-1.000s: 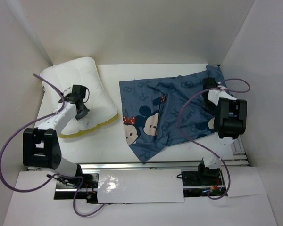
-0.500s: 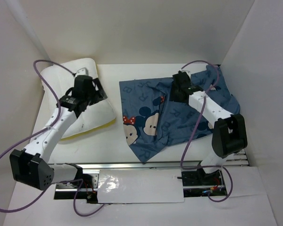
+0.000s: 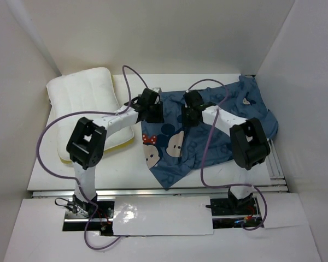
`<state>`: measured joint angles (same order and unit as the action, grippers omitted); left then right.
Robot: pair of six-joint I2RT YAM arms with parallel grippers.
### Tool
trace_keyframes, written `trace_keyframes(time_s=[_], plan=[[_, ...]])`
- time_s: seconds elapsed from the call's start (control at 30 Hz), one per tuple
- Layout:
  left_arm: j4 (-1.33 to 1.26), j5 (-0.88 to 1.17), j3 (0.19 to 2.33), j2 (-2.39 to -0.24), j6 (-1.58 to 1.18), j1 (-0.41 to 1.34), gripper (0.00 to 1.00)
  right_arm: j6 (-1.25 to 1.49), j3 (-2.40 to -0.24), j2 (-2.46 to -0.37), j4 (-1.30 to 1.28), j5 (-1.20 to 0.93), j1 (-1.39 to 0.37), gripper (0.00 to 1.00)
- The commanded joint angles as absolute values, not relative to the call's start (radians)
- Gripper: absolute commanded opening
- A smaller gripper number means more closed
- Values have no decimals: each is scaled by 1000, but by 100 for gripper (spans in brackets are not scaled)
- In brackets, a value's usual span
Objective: Put the pillow into the pillowcase
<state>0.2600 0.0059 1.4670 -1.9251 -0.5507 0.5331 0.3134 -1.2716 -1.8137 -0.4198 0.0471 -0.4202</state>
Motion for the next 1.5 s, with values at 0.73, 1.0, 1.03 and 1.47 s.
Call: trace_keyframes(time_s=[0.73,1.0,1.03,1.47], plan=[[690,-357,1721,-2263,-802,436,0,282,-1270,-1809,-342,-86,-351,74],[690,-367,1743,-2263,-802,403,0,301,-1351,-1893,-344,-66,-360,51],[690,-367,1743,-2263,-793,403,0,301,-1351,-1893,-344,-54,-360,50],[669,-354,1732,-2253,-784,403,0,313,-1465,-2000,-356,44,-445,47]])
